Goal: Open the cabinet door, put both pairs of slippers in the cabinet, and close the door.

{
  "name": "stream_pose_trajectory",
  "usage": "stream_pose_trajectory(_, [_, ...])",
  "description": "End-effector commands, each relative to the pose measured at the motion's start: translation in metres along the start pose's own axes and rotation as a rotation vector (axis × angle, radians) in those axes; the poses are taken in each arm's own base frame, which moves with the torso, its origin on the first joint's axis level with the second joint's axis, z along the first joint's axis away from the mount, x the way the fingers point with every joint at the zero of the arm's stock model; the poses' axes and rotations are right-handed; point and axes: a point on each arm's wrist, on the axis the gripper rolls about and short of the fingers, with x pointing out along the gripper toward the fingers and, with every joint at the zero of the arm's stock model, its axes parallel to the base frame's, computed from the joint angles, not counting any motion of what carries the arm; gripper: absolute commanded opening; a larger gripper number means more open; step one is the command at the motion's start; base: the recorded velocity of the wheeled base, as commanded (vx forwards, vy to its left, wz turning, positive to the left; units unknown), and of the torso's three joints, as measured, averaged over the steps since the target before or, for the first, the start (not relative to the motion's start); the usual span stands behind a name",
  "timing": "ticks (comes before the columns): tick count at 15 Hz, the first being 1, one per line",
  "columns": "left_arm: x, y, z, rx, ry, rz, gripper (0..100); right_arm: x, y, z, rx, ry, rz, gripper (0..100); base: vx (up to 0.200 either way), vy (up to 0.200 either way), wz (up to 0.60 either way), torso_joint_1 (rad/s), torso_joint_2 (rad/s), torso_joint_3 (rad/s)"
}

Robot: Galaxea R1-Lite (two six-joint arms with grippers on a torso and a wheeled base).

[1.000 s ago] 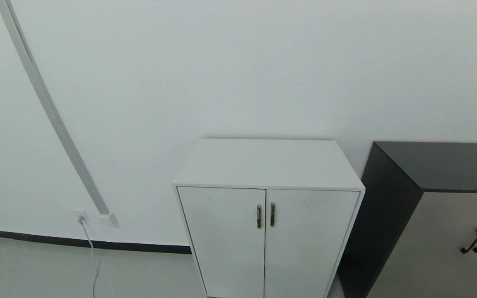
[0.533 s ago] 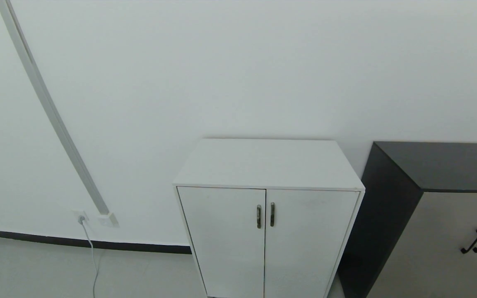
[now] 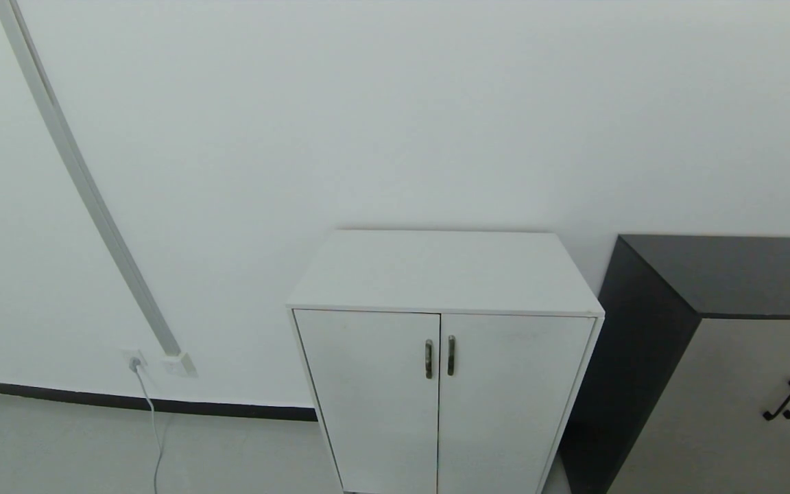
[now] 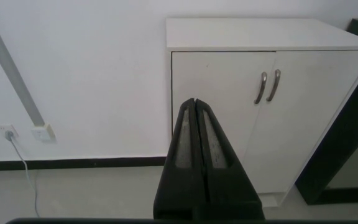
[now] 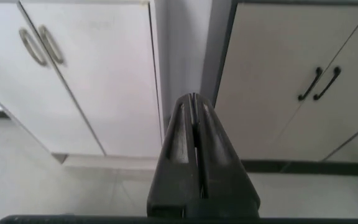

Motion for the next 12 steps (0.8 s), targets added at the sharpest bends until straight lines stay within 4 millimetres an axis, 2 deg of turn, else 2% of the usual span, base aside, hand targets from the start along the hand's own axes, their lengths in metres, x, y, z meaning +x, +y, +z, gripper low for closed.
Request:
stream_pose_trajectory(1, [0.0001,0.0,0.0,0.0,0.001,-0.001,0,-0.0085,0.0001,-0.0031,0.001,-0.115,0.001,0,0.0,0.0,0.0,0.0,0.0,0.0])
stream_pose_trajectory(5, [0.0001,0.0,0.0,-0.001,0.001,0.001,0,-0.0129,-0.0007,-0.005,0.058,-0.178,0.037,0,0.0,0.0,0.0,0.0,0.0,0.0])
stream_pose_trajectory(12, [0.0001,0.0,0.0,0.0,0.001,0.001,0,-0.013,-0.0026,-0.0043,0.132,-0.187,-0.042,0,0.0,0.0,0.0,0.0,0.0,0.0])
